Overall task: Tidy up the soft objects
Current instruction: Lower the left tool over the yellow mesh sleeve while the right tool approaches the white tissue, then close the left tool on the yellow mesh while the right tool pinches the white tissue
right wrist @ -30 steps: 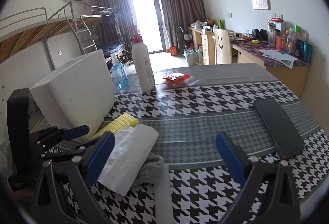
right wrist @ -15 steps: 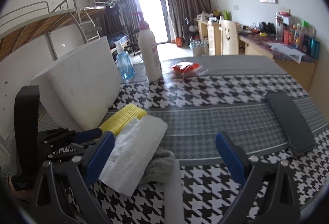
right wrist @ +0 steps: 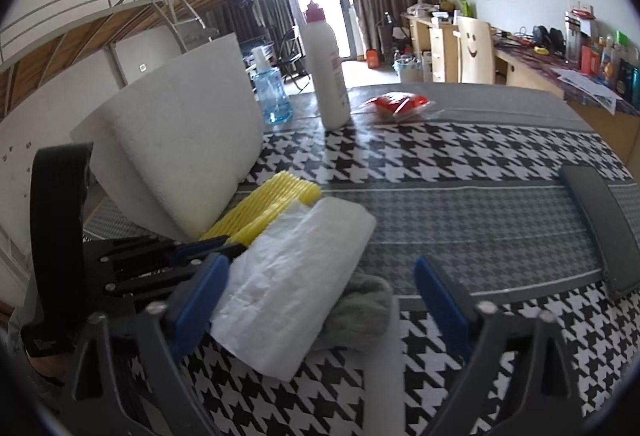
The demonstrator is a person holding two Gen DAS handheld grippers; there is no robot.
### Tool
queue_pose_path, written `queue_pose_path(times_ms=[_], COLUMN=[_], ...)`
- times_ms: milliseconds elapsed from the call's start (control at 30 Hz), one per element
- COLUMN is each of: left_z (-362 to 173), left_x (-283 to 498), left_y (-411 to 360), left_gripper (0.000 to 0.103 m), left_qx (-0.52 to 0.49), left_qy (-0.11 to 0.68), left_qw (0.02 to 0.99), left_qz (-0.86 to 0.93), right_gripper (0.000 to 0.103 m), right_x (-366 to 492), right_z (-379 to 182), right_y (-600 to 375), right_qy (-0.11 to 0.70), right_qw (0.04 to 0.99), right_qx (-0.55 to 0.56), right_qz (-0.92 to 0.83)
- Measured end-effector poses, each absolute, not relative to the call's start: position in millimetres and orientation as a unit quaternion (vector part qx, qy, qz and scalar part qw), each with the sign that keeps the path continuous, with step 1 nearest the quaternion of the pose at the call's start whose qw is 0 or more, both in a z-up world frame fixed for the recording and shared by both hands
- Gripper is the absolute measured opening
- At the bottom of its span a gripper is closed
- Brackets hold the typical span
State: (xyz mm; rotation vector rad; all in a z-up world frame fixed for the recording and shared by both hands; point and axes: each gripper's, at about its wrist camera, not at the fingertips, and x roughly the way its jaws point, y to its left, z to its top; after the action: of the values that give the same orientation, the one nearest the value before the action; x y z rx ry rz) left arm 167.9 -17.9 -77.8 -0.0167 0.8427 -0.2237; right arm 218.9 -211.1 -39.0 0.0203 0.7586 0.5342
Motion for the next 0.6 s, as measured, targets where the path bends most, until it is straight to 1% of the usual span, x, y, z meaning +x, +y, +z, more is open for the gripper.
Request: queue_pose_path(times_ms=[33,100,133,300,367,400,433,533,600], left_z=[-77.7,-77.3,-77.2,-75.8,-75.3,-75.0,-74.9,-73.4,-72.3], left_x=[167.6,166.8,166.9,166.4,166.4,166.3,166.4,164.8,164.1], left_y=[-17.5,-16.6,-16.2,-14.7,-15.0,-14.9,-14.7,-13.4,-12.8], left_gripper=[0.010,0.010,0.010,0.010,0.010,0.010,0.010,0.010,0.010], left_qx=[-0.010,-0.012,-0.014,-0.018,-0.018,-0.019,-0.019,-0.020,-0.023], left_qy=[0.408,0.408,0.408,0.407,0.407,0.406,0.405,0.401,0.400], left_qw=[0.906,0.906,0.906,0.906,0.905,0.905,0.906,0.907,0.908], left_qz=[-0.110,-0.112,-0.113,-0.118,-0.121,-0.122,-0.122,-0.124,-0.126], right_gripper=[0.085,0.075,0.073,0.053,0.050,0.045,0.043,0.025,0.018], right_x=[219.0,219.8,219.9,217.1,217.5,217.5,217.5,216.0,214.0], right_z=[-40.1,-43.1,-44.0,-48.8,-49.9,-50.5,-51.2,-49.9,-46.0], right_y=[-209.5,-205.6,-203.5,-195.8,-192.9,-191.9,-190.7,-188.9,-190.1], right_qy=[0.370,0.379,0.383,0.396,0.399,0.400,0.402,0.402,0.397], right_qw=[0.892,0.888,0.886,0.877,0.876,0.876,0.875,0.876,0.880], right_qx=[0.008,0.001,-0.002,-0.009,-0.013,-0.015,-0.019,-0.022,-0.024], right_qz=[0.259,0.261,0.262,0.271,0.272,0.271,0.268,0.265,0.260])
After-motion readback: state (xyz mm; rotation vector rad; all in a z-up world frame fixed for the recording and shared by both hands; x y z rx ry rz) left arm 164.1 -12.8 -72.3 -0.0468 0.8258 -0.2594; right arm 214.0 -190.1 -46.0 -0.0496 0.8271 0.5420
